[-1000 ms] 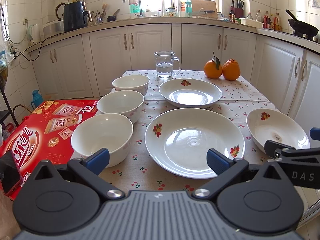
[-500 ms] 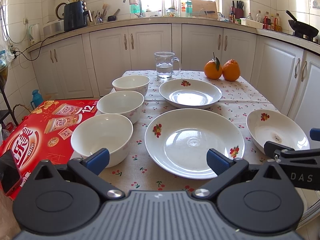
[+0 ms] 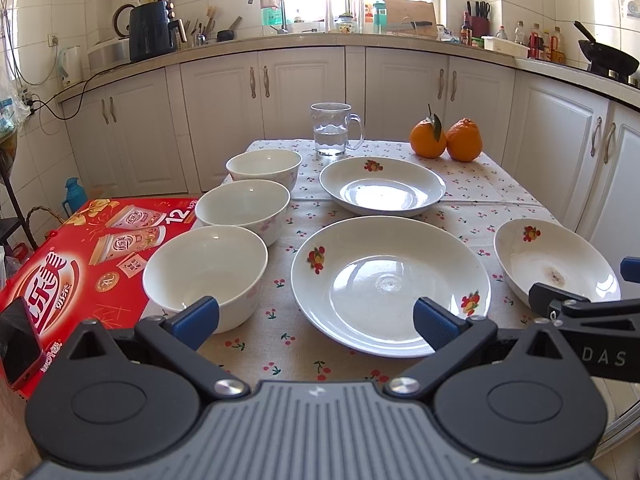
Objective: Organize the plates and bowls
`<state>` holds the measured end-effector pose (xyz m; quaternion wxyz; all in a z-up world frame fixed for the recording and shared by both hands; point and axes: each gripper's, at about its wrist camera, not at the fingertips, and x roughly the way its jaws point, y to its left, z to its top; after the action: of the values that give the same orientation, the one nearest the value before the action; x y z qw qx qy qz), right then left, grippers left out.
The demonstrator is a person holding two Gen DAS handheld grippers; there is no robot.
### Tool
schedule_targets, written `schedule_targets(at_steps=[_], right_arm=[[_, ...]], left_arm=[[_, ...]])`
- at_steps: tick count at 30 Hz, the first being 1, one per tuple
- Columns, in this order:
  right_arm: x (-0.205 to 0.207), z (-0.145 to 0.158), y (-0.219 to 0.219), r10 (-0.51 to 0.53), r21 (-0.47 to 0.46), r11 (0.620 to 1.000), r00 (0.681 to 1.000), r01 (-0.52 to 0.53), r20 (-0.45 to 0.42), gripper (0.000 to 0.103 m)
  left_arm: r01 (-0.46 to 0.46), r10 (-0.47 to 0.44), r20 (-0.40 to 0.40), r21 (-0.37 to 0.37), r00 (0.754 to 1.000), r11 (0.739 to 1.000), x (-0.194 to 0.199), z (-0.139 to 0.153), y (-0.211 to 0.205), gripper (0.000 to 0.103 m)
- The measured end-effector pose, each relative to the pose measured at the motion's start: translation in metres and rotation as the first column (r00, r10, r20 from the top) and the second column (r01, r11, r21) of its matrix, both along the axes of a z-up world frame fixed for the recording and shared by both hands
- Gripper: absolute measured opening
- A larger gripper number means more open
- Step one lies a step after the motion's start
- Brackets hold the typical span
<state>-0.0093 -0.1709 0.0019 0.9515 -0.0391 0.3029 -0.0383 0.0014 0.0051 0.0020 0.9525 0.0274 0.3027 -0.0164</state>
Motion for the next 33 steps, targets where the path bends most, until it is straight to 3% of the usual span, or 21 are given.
schedule_targets(at_steps=[20,24,28,33], right_arm=[[0.001,0.000,0.001,0.002,0.000,1.000,1.000,-0.002,-0.003,0.103],[0.004,0.003,-0.003,0.006,0.005,1.000,1.000,-0.006,-0.001,0.103],[0.007,0.008,-0.009,0.023,-0.010,1.000,1.000,-0.023,0.014,0.103],[0.011,0.014,-0.029,0.066,-0.021,0.998,0.997,-0.065,0.045,0.103]], left_arm=[[0.009,-0.009,0.009,0.009,1.000,1.000,0.004,0.000,-0.004,0.102],[0.042,-0.042,-0.005,-0.015,0.999,0.999,0.010,0.003,-0.003,0.102],[0.078,-0.078,0.017,0.034,0.997,0.996,0.017,0.010,-0.010,0.102],[0.146,-0.146,-0.003,0.022,0.989,0.989,0.031,0.015,-0.016,0.102]])
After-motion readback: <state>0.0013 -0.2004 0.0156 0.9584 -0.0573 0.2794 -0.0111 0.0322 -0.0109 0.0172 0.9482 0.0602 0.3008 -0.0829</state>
